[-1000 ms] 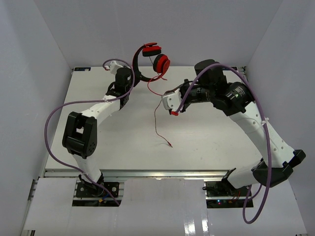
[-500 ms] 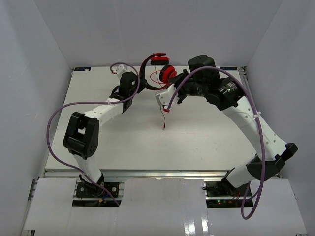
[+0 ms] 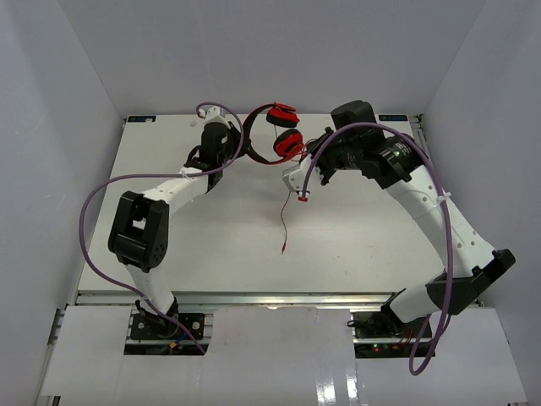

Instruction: Wrap the headphones

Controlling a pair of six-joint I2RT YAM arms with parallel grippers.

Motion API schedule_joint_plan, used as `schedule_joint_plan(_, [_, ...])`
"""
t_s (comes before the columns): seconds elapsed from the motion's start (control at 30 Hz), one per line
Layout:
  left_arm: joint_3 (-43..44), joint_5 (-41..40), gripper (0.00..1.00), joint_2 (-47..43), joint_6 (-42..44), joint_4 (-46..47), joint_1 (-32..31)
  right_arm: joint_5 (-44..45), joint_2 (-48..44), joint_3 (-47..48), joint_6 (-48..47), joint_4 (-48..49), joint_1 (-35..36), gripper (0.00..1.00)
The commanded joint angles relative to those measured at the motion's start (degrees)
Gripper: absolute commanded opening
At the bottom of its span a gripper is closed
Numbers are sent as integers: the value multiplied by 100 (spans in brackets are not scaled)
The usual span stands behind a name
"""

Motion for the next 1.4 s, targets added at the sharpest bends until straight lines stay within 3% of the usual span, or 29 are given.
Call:
schedule_joint_plan(0.0, [50,824,0,-616,283,512,375,-442,-459,-139,-418,-802,-125,8])
schedule_joint_plan(0.17, [114,1360,0,-575,583,399,608,-1280,-670,127,-1350,-1871,-290,8])
schedule_joint_plan(0.3, [125,1646,0,-555,753,322,671,-832,-898,-215,-1877,-1968,-288,8])
schedule_joint_plan(0.37, [92,1568,0,-632,729,295,725,-514,-1134,-913,-2320,-1966,-283,8])
schedule_joint_plan(0.53, [-176,1420,0,-848,1,373,941,903,-2121,-2872,-3538,-1157,74,8])
schedule_joint_plan(0.7, [48,1812,0,-707,125,301,906,1614,-2574,-3628,-4150,312,495,8])
schedule_joint_plan(0.93, [34,1931,0,-771,886,70,874,2340,-2215,-3264,-5078,870,806,8])
schedule_joint_plan(1.13, [87,2082,0,-836,1344,104,743,2565,-1846,-2756,-5447,-605,1392,8])
schedule_joint_plan(1.37, [286,2301,0,-809,1704,104,489,2720,-1059,-2056,-4854,-1523,2109,8])
